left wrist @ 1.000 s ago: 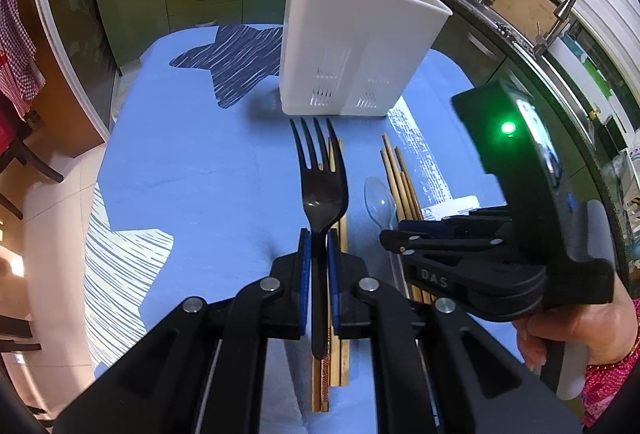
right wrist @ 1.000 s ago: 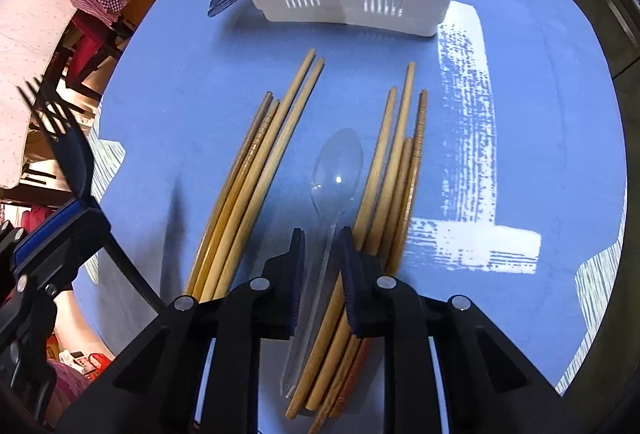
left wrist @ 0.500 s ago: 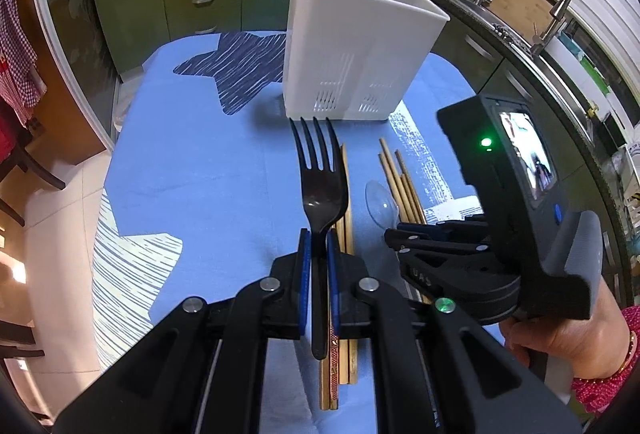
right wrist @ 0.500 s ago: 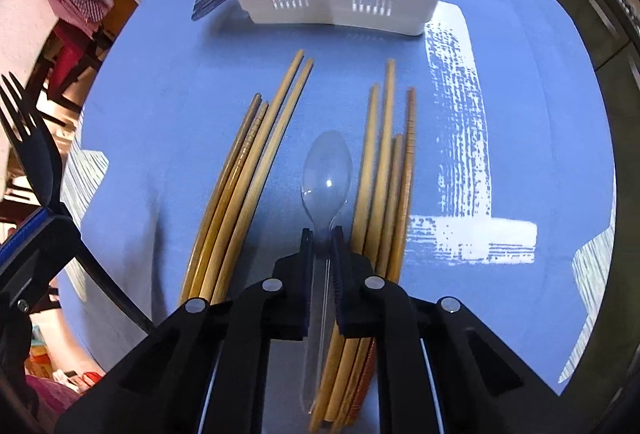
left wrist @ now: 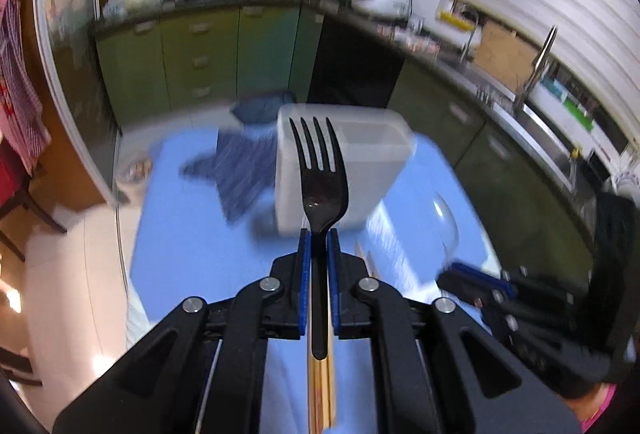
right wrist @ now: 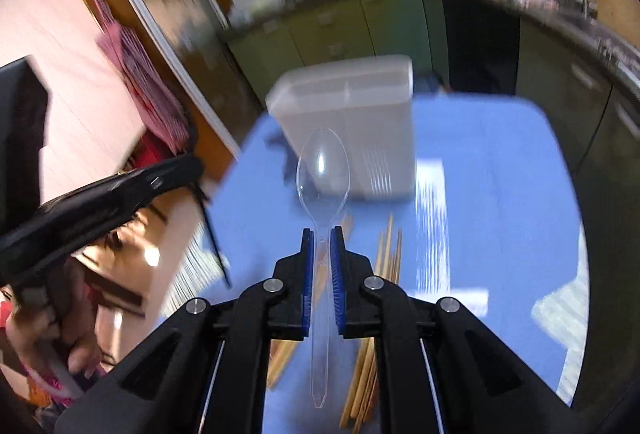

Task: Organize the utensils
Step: 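Lift the black fork with the left gripper while the right gripper lifts the clear spoon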

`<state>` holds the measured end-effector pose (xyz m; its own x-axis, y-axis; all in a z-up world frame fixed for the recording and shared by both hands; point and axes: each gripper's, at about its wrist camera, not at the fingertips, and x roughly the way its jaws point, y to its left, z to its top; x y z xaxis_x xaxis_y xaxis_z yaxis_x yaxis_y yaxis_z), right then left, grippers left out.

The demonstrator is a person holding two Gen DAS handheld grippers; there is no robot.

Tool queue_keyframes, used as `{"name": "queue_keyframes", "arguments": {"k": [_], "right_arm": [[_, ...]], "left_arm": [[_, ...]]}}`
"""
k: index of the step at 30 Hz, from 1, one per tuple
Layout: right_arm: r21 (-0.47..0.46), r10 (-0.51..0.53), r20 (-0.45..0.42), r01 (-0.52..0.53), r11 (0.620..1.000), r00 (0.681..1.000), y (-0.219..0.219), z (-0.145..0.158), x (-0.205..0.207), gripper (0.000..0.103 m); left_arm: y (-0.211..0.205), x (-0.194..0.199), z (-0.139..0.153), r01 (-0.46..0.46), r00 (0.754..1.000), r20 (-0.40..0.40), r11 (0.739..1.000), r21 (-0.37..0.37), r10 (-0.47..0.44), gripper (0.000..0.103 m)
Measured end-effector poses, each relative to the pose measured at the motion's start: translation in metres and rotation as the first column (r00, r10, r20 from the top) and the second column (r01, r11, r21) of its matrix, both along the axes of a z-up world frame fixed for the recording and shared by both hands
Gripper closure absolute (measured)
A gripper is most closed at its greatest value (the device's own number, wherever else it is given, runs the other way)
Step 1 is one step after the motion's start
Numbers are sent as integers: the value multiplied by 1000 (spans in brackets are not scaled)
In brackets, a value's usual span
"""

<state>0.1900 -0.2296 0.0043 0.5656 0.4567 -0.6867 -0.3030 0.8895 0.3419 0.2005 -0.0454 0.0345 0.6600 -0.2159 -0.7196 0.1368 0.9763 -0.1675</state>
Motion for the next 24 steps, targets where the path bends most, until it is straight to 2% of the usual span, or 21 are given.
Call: {"name": "queue_keyframes", "arguments": {"k": [4,6,9,13,15,20,24], "right_arm": [[35,-41,113,37,999,993,-18,28,2,94],[55,-52,131,45,997,990,-28,35,6,94],[76,-60,135,50,996,989,-34,37,12,94],[67,-65,142,56,996,988,-41,40,15,94],[65,-69,143,60,996,987,-47,38,15,94],[81,-114,169,101,992,979,-65,40,15,94],[103,-143,194,125,987,970,-74,52,23,94]], "left_arm": [[-10,31,36,-4,994,111,999,-42,8,95],[-17,49,48,-37,982,186,999,-36,43,95],[-25,77,49,-95,957,274,995,-17,96,95],[-38,109,37,-133,928,354,991,34,113,95],[-45,116,31,-135,930,351,989,52,109,95],[-46,128,3,-149,955,269,987,67,126,95],[-40,125,-13,-134,966,233,988,82,112,82]]}}
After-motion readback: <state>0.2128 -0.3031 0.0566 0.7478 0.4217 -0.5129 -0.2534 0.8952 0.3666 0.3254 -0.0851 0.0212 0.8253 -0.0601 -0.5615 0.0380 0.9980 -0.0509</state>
